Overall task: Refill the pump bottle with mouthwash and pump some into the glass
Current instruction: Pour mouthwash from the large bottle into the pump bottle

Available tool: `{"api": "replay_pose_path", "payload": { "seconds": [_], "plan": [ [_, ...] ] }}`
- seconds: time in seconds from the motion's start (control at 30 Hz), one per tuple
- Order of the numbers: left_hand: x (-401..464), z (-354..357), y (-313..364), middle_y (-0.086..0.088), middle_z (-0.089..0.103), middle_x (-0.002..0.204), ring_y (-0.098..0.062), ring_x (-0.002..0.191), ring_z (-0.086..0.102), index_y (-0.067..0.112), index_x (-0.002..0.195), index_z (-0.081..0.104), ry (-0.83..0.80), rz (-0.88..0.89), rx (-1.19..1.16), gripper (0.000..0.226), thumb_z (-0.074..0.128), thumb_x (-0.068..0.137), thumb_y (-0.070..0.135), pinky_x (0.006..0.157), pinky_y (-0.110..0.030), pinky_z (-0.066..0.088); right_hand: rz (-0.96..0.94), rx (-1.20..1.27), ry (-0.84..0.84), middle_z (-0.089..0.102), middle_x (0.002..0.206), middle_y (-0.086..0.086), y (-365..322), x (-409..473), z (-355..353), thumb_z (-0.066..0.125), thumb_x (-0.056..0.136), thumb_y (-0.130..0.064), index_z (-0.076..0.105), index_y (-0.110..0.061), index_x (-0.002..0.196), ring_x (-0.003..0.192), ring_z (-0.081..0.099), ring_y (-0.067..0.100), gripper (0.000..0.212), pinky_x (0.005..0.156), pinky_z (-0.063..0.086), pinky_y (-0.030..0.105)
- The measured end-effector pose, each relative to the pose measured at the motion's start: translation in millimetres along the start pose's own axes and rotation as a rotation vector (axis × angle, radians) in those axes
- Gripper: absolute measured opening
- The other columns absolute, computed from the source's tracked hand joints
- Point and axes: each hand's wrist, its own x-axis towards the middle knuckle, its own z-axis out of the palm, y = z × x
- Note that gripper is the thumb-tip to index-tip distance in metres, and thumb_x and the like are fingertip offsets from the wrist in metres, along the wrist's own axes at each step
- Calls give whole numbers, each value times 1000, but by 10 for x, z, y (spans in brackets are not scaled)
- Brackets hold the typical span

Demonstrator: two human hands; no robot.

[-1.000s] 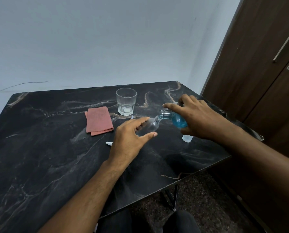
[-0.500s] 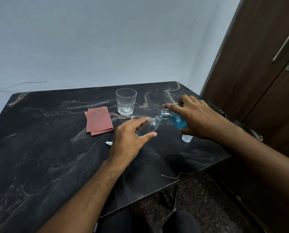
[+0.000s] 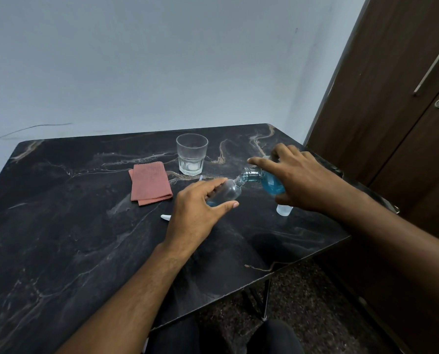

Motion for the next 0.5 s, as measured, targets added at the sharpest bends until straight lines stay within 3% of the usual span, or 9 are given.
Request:
{"api": "replay_pose_path", "payload": {
  "seconds": [0.3, 0.5],
  "plan": [
    [-6, -7, 13, 25, 69, 96, 1, 90, 64, 38, 126, 70, 0, -3, 18, 61, 92, 70, 43, 84, -24, 58, 1, -5, -4, 39, 134, 8, -5, -2, -13, 86, 70, -39, 17, -39, 155, 119, 42, 24, 109, 97, 43, 44],
    [-3, -12, 26, 17, 72, 95, -8, 90, 66, 39, 126, 68, -5, -3, 6, 60, 92, 70, 42, 84, -33, 59, 4, -13, -10, 38, 135, 8, -11, 4, -23, 86, 70, -40, 16, -39, 155, 121, 42, 25, 110, 97, 45, 45]
  ]
}}
